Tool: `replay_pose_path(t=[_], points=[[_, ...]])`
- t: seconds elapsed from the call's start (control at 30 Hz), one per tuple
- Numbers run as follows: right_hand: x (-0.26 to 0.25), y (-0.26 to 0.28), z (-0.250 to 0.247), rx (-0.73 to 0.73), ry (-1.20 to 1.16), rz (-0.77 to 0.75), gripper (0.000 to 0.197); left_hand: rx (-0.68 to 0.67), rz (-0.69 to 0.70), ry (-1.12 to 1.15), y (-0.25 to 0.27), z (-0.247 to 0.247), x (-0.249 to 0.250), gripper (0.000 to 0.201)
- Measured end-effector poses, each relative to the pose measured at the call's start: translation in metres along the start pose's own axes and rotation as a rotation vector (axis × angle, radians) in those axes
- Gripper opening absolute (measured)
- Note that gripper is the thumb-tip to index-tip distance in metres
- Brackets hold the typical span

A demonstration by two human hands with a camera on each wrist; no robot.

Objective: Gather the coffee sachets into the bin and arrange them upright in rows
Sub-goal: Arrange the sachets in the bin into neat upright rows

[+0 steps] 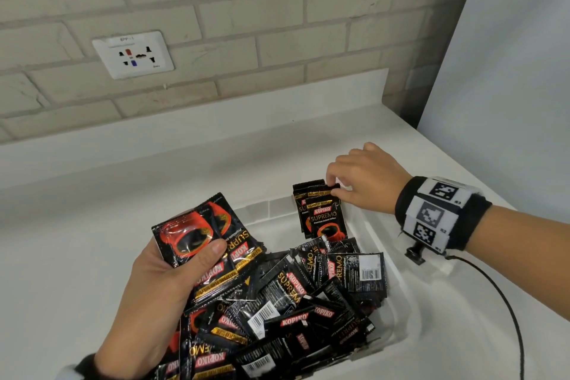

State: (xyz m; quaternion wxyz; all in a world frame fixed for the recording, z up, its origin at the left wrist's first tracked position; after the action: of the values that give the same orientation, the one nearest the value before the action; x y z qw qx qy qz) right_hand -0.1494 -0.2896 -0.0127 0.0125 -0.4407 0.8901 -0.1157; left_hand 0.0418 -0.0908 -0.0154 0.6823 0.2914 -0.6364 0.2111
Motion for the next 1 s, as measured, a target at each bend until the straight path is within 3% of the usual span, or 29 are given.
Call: replay_pose_path(t=[0.2,0.33,0.5,0.6,0.73,0.87,1.0], points=[[-0.003,0.019,-0.006,-0.276,-0.276,0.154,0.017,-0.057,0.063,-0.013,-0.015,0.011,0.014,0.061],[-0.013,0.028,-0.009,-0.427,-0.291,0.141,0.03,-0.283,-0.052,-0.149,-0.043,0.035,0.023,0.037],[-0.022,0.026,-0.002,-0.502,-0.247,0.112,0.034,-0.625,-0.282,-0.34,-0.079,0.066,0.02,0.072],[-0.025,0.025,0.003,-0.528,-0.207,0.09,0.038,-0.733,-0.348,-0.462,-0.093,0.082,0.018,0.068],[-0.027,0.022,0.008,-0.552,-0.129,0.047,0.04,-0.77,-0.394,-0.647,-0.097,0.102,0.011,0.041],[-0.029,0.016,0.006,-0.587,-0.033,-0.005,0.039,-0.792,-0.379,-0.804,-0.097,0.113,0.002,0.068],[-0.034,0.012,0.005,-0.642,0.096,-0.068,0.034,-0.823,-0.367,-0.824,-0.099,0.12,-0.001,0.067]])
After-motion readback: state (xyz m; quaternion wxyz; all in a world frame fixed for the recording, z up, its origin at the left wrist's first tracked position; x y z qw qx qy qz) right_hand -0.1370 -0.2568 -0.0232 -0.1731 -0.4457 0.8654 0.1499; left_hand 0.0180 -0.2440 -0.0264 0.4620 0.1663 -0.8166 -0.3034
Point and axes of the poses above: each hand's wrist, its own y-axis away from the middle knuckle, its own z-axis out of the palm, x = y × z, the point moved 2 cm from there along -y, towards the middle knuckle, and after that the axes turned 11 degrees about x, right-handed, at the moved point
